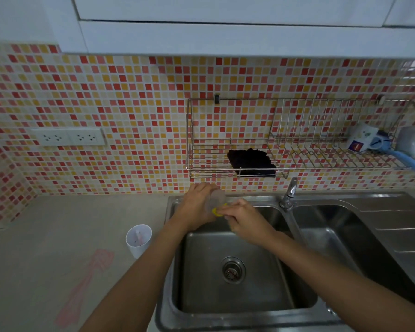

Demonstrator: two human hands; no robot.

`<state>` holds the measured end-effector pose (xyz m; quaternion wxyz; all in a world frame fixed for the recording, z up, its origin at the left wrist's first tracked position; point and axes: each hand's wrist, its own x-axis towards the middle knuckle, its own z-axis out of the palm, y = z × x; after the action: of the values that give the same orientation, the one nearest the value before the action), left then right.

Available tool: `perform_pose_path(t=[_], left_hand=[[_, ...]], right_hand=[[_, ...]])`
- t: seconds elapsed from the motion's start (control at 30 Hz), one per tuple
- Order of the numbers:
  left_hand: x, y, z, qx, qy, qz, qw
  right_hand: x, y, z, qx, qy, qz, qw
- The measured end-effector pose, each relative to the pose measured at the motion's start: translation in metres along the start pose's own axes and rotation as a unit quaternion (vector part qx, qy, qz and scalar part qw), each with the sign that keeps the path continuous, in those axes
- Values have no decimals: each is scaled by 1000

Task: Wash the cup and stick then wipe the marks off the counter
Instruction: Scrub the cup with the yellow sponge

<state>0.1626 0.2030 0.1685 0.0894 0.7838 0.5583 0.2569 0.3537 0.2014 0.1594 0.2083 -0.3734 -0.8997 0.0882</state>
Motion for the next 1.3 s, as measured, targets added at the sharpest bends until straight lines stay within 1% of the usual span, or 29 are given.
perform_pose_path(t=[0.03, 0.1, 0.13, 0.2, 0.27, 0.33, 0.4, 0.47, 0.57, 0.63, 0.7, 0.77, 0.8, 0.87, 0.93, 1.0, 1.07, 1.17, 1.23, 1.3], left_hand=[[-2, 0, 0, 4, -9, 7, 1000], [-6, 1, 1, -7, -22, 13, 1000], [-7, 1, 1, -14, -27, 10, 999], [-9, 2, -1, -29, -22, 3, 999], [-8, 0, -4, -35, -10, 4, 999], [-8, -2, -4, -33, -11, 1, 999], [-12, -5, -2, -27, -18, -1, 999], [-17, -10, 1, -24, -27, -3, 999], [-24, -12, -3, -30, -32, -3, 999], [-25, -14, -7, -34, -22, -3, 999], [-28, -19, -7, -34, -20, -18, 999], [-34, -26, -1, -39, -29, -34, 998], [-39, -30, 1, -52, -29, -40, 997], [-46, -37, 4, -72, -15, -53, 996], [-52, -43, 3, -88, 0, -64, 994], [-55, -51, 2, -99, 11, -71, 992], [-57, -54, -2, -110, 21, -72, 991], [-59, -57, -5, -118, 34, -69, 990], [-59, -59, -4, -122, 35, -74, 989], [-60, -61, -3, -127, 35, -77, 988]], right_hand=[[-1, -4, 2, 13, -15, -3, 1000], [3, -4, -2, -44, -23, -56, 997], [5, 0, -5, -83, -11, -82, 993], [8, 8, -9, -135, 13, -96, 986], [7, 6, -6, -124, 33, -79, 989], [2, -8, 2, -56, 39, -38, 997], [0, -18, 8, 0, 17, -17, 1000], [1, -20, 9, -38, -4, -42, 998], [3, -11, 9, -106, 31, -77, 991], [2, -17, 16, -98, 60, -77, 990], [1, -28, 25, -53, 56, -43, 996], [0, -33, 27, 8, 13, 9, 1000], [1, -33, 25, 22, 1, 22, 1000], [6, -31, 13, 80, 7, 62, 995], [15, -30, -1, 148, 60, 119, 980], [32, -28, -14, 173, 133, 162, 962], [56, -27, -27, 192, 194, 182, 945], [98, -25, -46, 214, 260, 190, 922], [128, -18, -49, 202, 278, 211, 915], [156, -4, -45, 182, 261, 246, 916]])
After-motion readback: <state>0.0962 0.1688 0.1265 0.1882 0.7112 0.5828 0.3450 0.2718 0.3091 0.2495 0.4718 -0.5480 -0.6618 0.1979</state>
